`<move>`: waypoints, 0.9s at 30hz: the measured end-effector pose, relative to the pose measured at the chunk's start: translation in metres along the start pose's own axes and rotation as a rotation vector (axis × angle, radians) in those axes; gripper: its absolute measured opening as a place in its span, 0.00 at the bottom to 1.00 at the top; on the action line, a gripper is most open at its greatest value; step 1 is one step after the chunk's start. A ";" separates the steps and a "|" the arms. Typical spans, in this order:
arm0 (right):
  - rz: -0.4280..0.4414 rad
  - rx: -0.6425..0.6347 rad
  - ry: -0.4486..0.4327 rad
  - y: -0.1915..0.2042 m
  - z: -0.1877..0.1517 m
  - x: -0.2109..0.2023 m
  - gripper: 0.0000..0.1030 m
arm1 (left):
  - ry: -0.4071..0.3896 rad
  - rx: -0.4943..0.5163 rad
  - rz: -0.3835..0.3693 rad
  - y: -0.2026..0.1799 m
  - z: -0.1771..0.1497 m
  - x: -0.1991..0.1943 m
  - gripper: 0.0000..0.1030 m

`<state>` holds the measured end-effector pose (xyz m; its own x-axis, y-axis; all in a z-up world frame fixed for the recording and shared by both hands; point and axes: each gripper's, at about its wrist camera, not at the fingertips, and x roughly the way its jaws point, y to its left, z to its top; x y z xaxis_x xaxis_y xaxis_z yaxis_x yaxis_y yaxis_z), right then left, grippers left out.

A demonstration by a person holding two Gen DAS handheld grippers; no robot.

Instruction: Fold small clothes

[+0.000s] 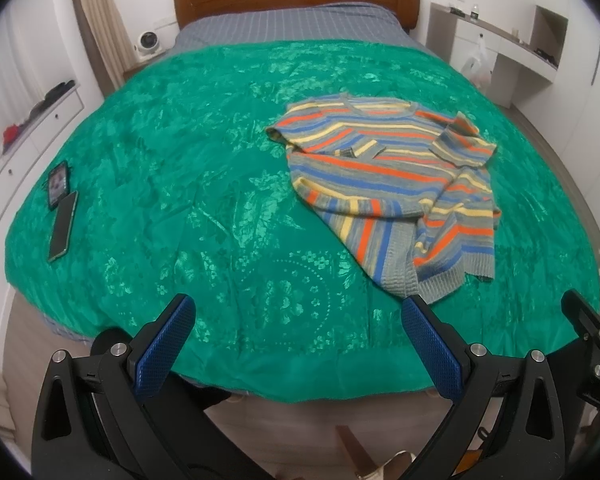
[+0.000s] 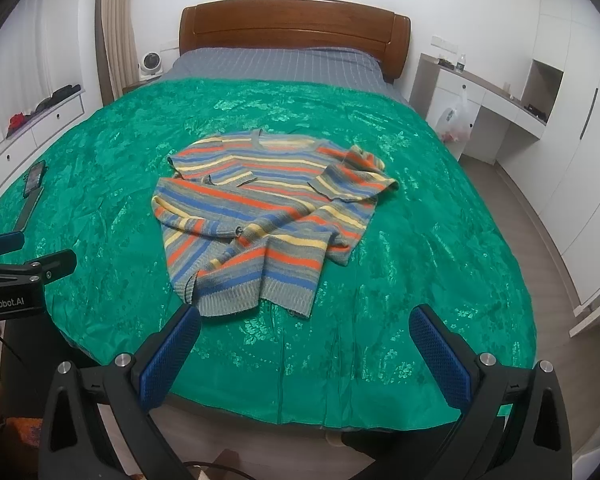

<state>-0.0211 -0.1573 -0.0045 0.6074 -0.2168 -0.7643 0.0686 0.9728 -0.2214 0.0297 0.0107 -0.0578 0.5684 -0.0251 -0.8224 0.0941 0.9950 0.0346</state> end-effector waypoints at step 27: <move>-0.006 0.015 0.006 -0.011 -0.004 0.006 1.00 | 0.035 -0.087 -0.112 0.030 -0.005 0.019 1.00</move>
<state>-0.0212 -0.1693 -0.0086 0.6022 -0.2227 -0.7666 0.0839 0.9726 -0.2166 0.0386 0.0402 -0.0750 0.5296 -0.1351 -0.8374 0.0836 0.9907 -0.1070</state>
